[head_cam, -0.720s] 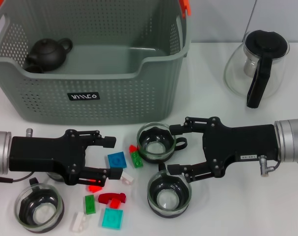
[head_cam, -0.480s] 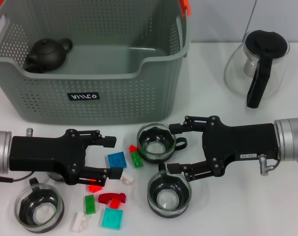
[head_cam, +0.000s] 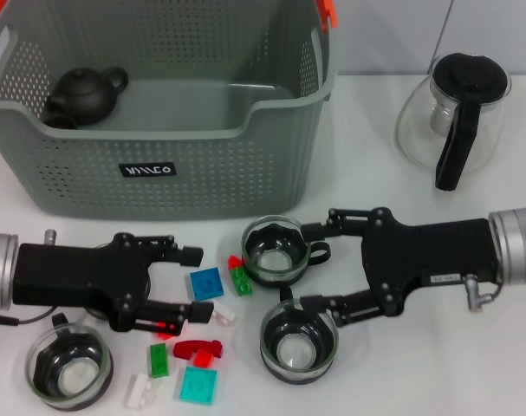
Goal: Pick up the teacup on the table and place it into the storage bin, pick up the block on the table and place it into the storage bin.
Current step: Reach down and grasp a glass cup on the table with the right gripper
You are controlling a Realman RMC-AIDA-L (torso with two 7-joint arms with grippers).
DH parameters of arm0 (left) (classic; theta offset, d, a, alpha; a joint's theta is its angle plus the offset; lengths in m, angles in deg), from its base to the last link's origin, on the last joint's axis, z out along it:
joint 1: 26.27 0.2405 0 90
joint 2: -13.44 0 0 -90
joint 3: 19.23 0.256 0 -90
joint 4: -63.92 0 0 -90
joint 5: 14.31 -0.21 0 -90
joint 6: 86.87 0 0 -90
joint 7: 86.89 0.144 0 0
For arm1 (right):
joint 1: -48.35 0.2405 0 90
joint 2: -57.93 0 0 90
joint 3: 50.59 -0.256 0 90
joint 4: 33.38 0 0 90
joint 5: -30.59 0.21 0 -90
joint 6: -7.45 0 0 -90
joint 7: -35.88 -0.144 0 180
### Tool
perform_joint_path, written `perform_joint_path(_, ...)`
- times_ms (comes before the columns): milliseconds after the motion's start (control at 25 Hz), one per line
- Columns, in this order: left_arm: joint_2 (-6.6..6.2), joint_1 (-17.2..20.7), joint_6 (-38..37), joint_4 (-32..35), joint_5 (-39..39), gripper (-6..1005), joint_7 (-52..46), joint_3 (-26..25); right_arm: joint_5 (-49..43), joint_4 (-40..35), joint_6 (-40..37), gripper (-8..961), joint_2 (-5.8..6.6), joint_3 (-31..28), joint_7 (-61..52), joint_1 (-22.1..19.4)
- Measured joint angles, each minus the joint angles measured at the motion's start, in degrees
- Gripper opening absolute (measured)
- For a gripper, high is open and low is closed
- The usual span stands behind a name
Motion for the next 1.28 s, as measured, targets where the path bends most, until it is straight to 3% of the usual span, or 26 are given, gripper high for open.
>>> perform_joint_path(320, 0.04, 0.1, -0.5, 0.1, -1.7, 824, -1.8, -0.2, -6.1, -7.2, -8.4, 914, 0.54, 0.7, -8.0, 0.3)
perform_joint_path(560, 0.29, 0.2, 0.0, -0.1, -1.2, 824, -2.1, -0.6, -7.7, -14.8, -10.8, 914, -0.15, 7.5, -16.4, 1.1)
perform_joint_path(1280, 0.84, 0.1, 1.7, -0.3, -1.2, 825, -2.0, -1.0, -7.8, -17.3, 3.2, 913, -0.5, 35.2, -31.3, 8.4)
